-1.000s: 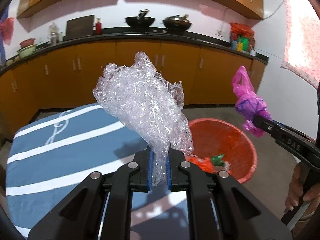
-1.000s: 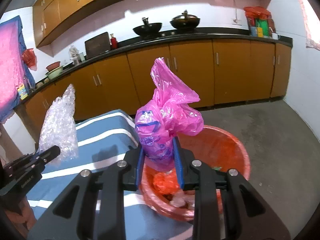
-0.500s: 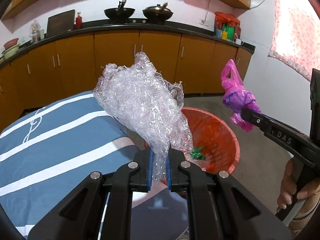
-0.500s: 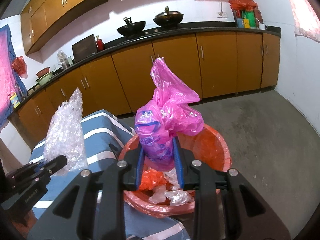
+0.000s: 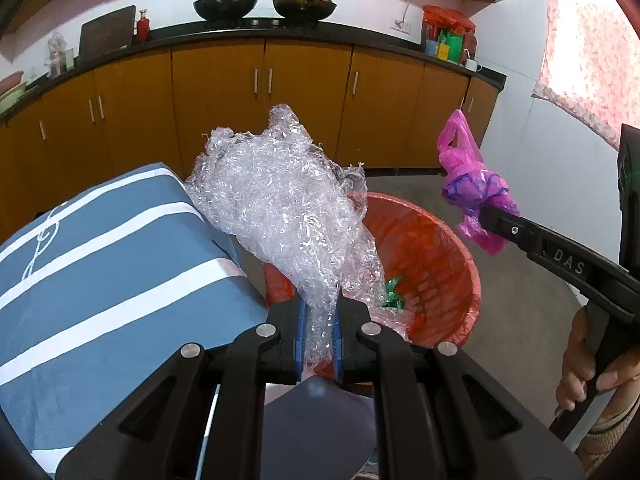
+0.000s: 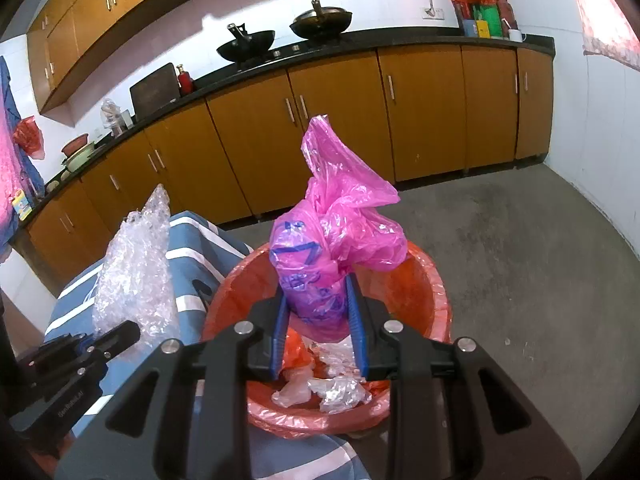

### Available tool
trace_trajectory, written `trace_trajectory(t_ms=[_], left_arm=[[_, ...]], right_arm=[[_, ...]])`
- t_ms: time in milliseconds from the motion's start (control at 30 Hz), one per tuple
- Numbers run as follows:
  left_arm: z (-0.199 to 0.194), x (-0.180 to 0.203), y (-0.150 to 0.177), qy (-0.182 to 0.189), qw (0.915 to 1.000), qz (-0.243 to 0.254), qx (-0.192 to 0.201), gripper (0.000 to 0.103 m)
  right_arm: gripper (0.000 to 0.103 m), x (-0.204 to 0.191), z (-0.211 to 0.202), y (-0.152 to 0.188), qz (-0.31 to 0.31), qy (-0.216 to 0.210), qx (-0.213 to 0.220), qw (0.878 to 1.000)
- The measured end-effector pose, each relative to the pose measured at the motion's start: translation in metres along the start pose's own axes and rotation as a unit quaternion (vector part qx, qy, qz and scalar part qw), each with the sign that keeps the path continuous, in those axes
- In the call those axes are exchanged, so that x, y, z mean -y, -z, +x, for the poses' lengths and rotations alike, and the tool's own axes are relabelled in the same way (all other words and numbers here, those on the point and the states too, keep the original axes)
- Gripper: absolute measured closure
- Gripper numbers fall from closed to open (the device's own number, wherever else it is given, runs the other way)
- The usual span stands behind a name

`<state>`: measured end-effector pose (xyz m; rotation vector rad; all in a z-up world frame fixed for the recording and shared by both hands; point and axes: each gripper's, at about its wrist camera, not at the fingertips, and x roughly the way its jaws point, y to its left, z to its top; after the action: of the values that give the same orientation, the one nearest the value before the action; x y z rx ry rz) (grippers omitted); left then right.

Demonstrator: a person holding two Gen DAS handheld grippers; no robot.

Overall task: Collect trash
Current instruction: 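Carry the bubble wrap and pink bag over the red wastebasket, then open both tools to drop the bubble wrap and pink bag in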

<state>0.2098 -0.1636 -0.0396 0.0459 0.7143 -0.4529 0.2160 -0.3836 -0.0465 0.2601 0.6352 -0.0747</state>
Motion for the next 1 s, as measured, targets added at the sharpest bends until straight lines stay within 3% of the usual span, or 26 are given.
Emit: trace_trajectory(t_ms=[767, 900, 1000], left_arm=[[0.043, 0.027, -0.001, 0.035, 0.9981, 0.03, -0.04, 0.093], [0.047, 0.03, 0.001, 0.038, 0.9977, 0.034, -0.043, 0.092], [0.048, 0.028, 0.002, 0.036, 0.9979, 0.029, -0.044, 0.082]], right_arm=[[0.075, 0.021, 0.034, 0.001, 0.02, 0.003, -0.028, 0.999], [0.07, 0.022, 0.036, 0.0, 0.022, -0.01, -0.031, 0.999], [0.067, 0.024, 0.037, 0.0, 0.026, -0.017, -0.031, 0.999]])
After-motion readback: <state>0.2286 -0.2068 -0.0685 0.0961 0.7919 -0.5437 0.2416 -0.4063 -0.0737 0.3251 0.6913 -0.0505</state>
